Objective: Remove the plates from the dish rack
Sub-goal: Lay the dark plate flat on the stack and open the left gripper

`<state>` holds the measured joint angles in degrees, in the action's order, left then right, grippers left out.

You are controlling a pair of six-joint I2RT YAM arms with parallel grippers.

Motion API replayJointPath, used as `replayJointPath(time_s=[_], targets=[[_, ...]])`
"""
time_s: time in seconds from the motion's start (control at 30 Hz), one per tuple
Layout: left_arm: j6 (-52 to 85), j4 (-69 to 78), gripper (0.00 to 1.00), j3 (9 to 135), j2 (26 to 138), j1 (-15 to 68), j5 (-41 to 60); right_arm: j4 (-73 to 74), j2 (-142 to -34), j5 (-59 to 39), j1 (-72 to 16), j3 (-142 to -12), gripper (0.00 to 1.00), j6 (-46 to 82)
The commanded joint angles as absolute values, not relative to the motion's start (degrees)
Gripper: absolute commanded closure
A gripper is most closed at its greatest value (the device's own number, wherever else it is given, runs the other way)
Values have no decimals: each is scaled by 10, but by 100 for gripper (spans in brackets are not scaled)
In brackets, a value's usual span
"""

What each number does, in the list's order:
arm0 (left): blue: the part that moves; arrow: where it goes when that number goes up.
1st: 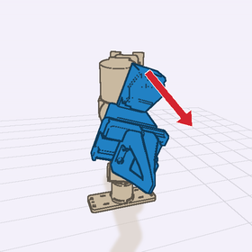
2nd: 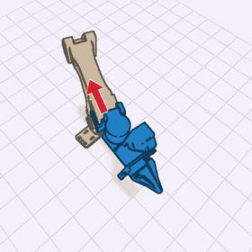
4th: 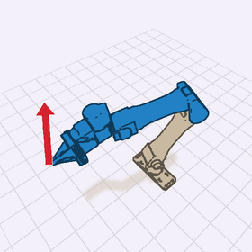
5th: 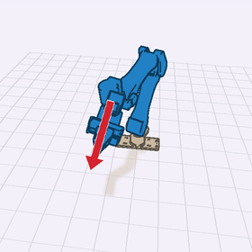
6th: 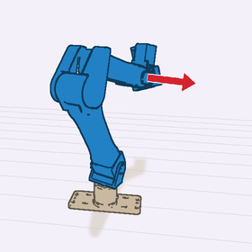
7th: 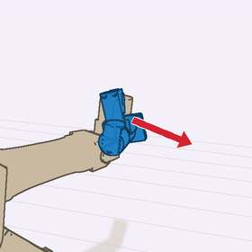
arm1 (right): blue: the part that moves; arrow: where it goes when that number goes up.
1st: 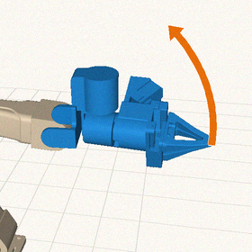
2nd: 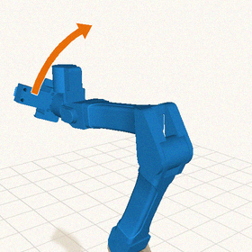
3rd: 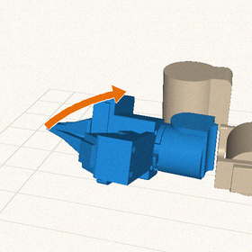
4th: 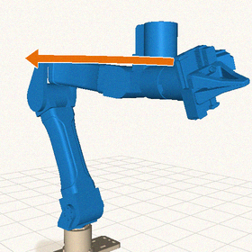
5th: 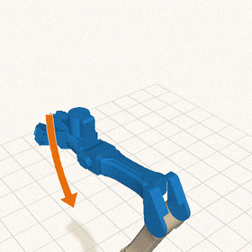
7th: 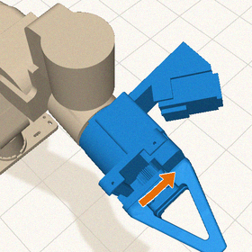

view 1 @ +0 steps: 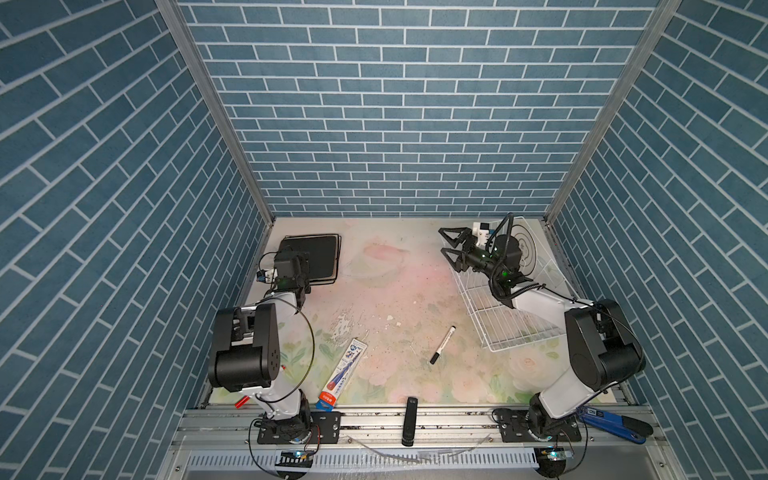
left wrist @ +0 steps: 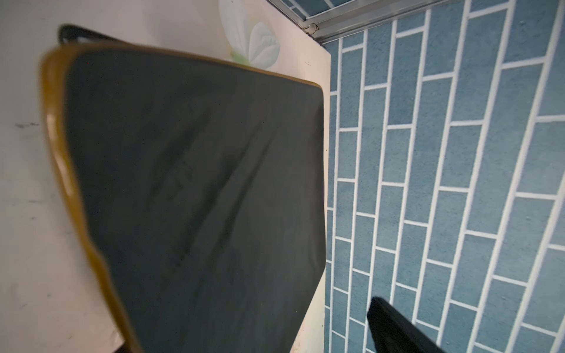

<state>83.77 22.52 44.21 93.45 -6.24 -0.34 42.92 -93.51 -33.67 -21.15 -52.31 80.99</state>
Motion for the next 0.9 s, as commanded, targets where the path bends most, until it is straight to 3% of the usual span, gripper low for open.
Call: replayJointPath(time_s=[0.0,0.87], targets=[[819,212,1,466,926,-64,-1,452,-926,-341,-209,-515,1,812],[802,47,0,490,883,-64,-17,451,-900,-331,-209,-495,1,812]])
